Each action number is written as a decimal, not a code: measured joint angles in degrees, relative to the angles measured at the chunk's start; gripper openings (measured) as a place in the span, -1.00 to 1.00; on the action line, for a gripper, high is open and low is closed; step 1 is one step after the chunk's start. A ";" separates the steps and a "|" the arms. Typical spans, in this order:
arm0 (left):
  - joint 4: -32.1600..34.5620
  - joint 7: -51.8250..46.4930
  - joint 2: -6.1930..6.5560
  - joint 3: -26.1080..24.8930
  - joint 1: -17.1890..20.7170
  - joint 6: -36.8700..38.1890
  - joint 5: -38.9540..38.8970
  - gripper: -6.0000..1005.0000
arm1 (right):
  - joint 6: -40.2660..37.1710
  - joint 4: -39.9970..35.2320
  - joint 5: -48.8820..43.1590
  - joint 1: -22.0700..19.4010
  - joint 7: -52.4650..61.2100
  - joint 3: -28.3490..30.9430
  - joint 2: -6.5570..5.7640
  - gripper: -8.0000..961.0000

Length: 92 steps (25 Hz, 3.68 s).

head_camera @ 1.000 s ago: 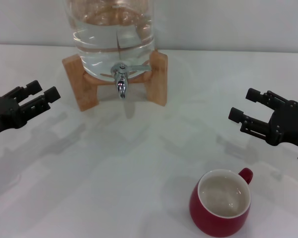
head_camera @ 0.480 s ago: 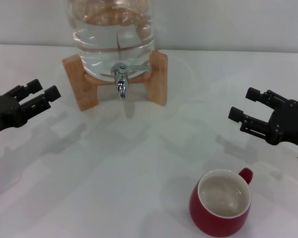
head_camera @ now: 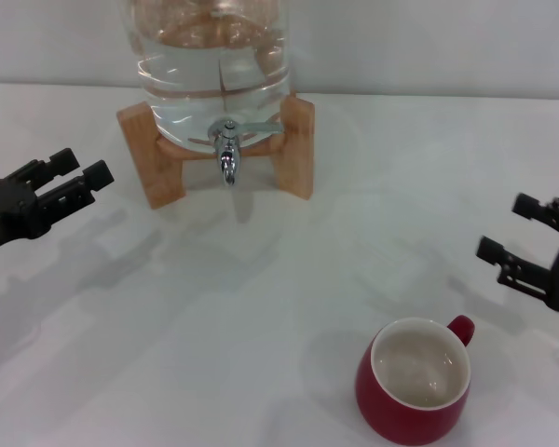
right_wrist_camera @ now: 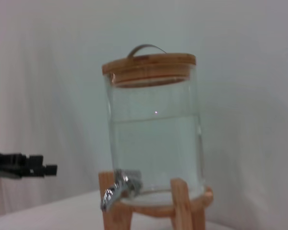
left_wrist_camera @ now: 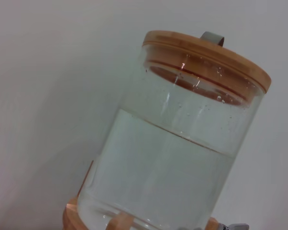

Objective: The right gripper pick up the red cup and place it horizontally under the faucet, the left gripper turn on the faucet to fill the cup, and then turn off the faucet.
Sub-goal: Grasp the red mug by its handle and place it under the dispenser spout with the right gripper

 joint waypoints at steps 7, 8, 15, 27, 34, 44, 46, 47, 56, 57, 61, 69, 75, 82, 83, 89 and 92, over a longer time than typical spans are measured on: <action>0.00 -0.02 0.12 0.00 -0.16 0.00 0.07 0.62 | 1.36 -0.47 -0.03 -4.13 -3.43 0.04 -1.18 0.66; 0.00 -0.02 0.12 0.00 -0.18 0.00 0.07 0.62 | 1.37 -0.70 -0.04 -4.98 -3.69 0.06 -1.19 0.66; 0.24 -0.12 0.17 0.01 -0.16 0.00 0.05 0.62 | 1.54 -4.38 -0.06 -5.55 -6.51 0.13 -0.59 0.66; 1.47 -0.46 -0.02 0.36 -0.16 0.00 -0.01 0.62 | 3.23 -11.30 0.32 -5.30 -19.46 -0.53 1.86 0.66; 1.50 -0.46 -0.12 0.36 -0.16 0.00 -0.01 0.62 | 2.84 -14.58 0.43 -3.51 -21.52 -0.78 2.03 0.66; 1.50 -0.46 -0.13 0.36 -0.16 0.00 -0.01 0.62 | -0.16 -15.51 0.56 -0.93 -21.71 -1.70 2.23 0.66; 1.50 -0.46 -0.13 0.35 -0.16 0.00 -0.01 0.62 | -0.45 -15.51 0.57 -0.56 -21.69 -1.69 2.23 0.66; 1.50 -0.46 -0.14 0.35 -0.16 0.00 0.00 0.62 | -0.57 -15.51 0.57 -0.36 -21.62 -1.69 2.23 0.66; 1.49 -0.46 -0.23 0.19 -0.16 0.00 0.00 0.62 | -1.58 -15.51 0.57 0.37 -21.14 -2.32 2.22 0.66; 1.49 -0.46 -0.23 0.18 -0.16 0.00 0.00 0.62 | -1.63 -15.51 0.57 0.44 -21.10 -2.35 2.22 0.66; 1.49 -0.46 -0.22 0.11 -0.16 0.00 0.00 0.62 | -2.04 -15.51 0.57 0.69 -21.01 -2.38 2.22 0.66; 1.49 -0.46 -0.22 0.21 -0.16 0.00 0.00 0.62 | -2.84 -15.51 2.04 1.16 -20.96 -3.31 2.31 0.66; 1.49 -0.52 -0.22 0.22 -0.16 0.00 0.00 0.62 | -4.47 -15.50 4.26 2.11 -20.86 -6.08 2.23 0.66; 1.42 -0.55 -0.22 0.10 -0.16 -0.08 0.00 0.62 | -4.14 -15.47 5.01 2.37 -20.85 -6.48 2.13 0.66; 1.39 -0.55 -0.22 0.09 -0.16 -0.09 0.00 0.62 | -4.04 -15.42 5.02 2.37 -20.85 -6.51 2.13 0.66; 1.26 -0.55 -0.22 0.09 -0.16 -0.10 0.00 0.62 | -2.39 -15.36 5.06 2.38 -20.85 -6.48 2.13 0.66; 1.23 -0.55 -0.22 0.09 -0.16 -0.10 0.00 0.62 | -1.95 -15.39 5.10 2.32 -20.94 -6.32 2.13 0.66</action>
